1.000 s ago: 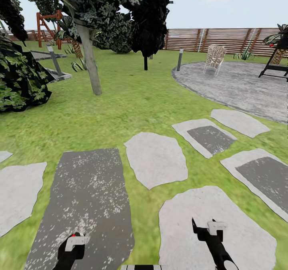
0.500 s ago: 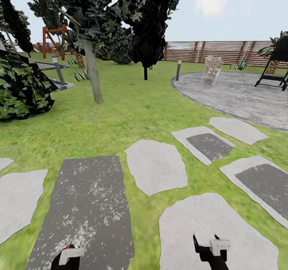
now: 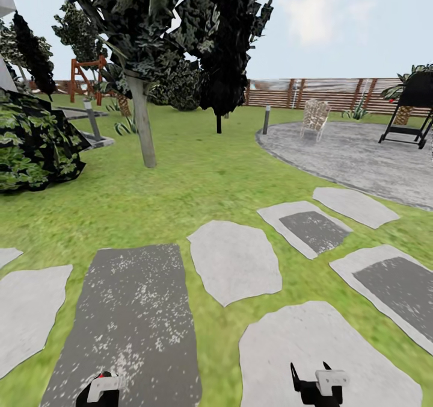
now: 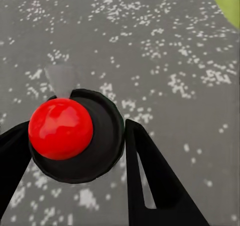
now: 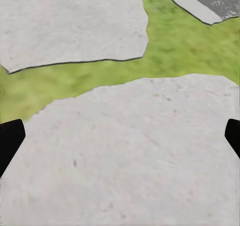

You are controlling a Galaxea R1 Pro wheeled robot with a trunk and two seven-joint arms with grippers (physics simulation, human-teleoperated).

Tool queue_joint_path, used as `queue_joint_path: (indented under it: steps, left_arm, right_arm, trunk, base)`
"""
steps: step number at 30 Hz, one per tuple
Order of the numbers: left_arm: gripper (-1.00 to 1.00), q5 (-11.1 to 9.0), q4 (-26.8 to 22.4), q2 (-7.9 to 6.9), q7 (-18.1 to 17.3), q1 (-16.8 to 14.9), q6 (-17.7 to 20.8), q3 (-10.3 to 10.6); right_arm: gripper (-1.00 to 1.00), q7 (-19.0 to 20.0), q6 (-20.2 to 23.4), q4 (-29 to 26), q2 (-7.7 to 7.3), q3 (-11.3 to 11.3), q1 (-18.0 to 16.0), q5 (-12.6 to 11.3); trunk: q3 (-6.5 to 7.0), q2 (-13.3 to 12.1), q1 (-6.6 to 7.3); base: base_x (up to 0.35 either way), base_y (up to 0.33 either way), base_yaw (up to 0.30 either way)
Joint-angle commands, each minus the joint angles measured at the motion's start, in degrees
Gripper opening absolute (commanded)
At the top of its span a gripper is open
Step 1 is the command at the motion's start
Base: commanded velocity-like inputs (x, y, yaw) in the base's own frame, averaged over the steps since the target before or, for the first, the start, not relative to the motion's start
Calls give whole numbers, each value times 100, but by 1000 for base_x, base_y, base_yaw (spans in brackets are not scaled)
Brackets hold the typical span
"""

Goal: In the garden, pick up the pesticide atomizer on the floor and spray pesticide onto both trees until each tree trunk is fully covered.

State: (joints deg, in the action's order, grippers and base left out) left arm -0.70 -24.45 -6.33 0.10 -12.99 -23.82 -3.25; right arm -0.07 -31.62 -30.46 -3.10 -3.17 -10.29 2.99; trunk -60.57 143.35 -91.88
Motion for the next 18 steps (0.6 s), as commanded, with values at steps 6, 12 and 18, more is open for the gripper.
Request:
queue_joint_path:
  steps: [6,12,18]
  left_arm:
    - [-100,0,1,0,-1,-1,-1,0]
    - [-100,0,2,0,-1,0,0,0]
    - [-100,7,2,0,-1,-2,-6,0]
  right_arm:
    - [100,13,5,5,-11,-6,0,1]
    - [100,15,6,13,-12,-4,0,0]
    - [100,-8,5,15,-7,-4,0,-3]
  trunk:
    - [134,-8,15]
    - [250,-172,108]
    - [358,-412,240]
  base:
    - [0,0,0]
    - [0,0,0]
    - [0,0,0]
